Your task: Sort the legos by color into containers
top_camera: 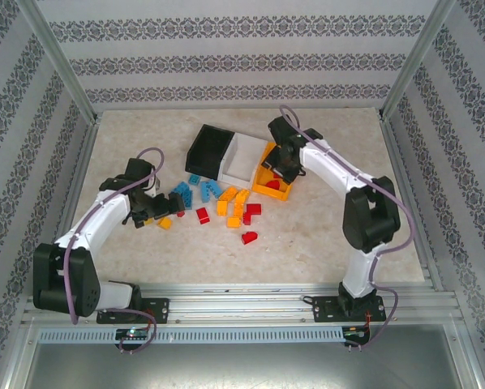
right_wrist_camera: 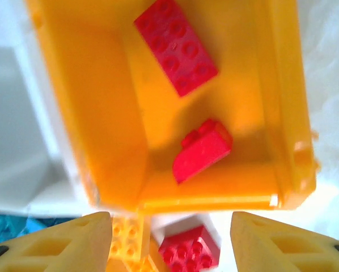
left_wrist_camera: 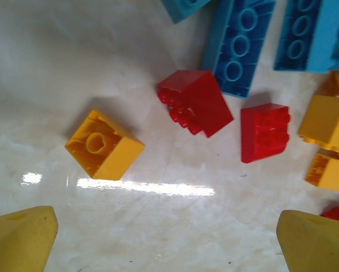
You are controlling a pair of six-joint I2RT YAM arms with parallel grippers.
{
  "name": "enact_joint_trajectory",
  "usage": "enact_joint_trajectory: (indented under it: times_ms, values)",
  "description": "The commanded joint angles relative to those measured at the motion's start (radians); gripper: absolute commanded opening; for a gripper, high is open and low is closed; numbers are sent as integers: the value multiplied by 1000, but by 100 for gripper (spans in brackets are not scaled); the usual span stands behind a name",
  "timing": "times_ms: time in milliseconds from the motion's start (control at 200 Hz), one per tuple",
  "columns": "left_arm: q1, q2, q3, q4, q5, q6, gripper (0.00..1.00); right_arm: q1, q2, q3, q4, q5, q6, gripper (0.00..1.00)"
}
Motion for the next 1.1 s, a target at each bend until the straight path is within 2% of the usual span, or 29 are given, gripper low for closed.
enact_joint_trajectory:
  times_ms: [0, 170, 380, 520, 829, 1099]
  values:
    - [12, 19, 30, -55, -17, 10, 99, 37, -103, -105, 76, -28, 12, 57]
    - [11, 58, 63, -55, -30, 46, 99, 69, -229, -252, 119, -62, 6, 57]
    - [11, 152, 81, -73, -45, 36, 90, 116, -330, -391, 126, -59, 19, 56]
    - [12, 185, 70, -75, -94, 54, 85, 119, -365, -468, 162, -64, 57, 55]
    - [12, 247, 78, -74, -126, 98, 72, 126, -366, -496, 176, -49, 80, 54]
    - [11, 255, 29, -47, -131, 100, 72, 130, -291, -445, 192, -70, 86, 53]
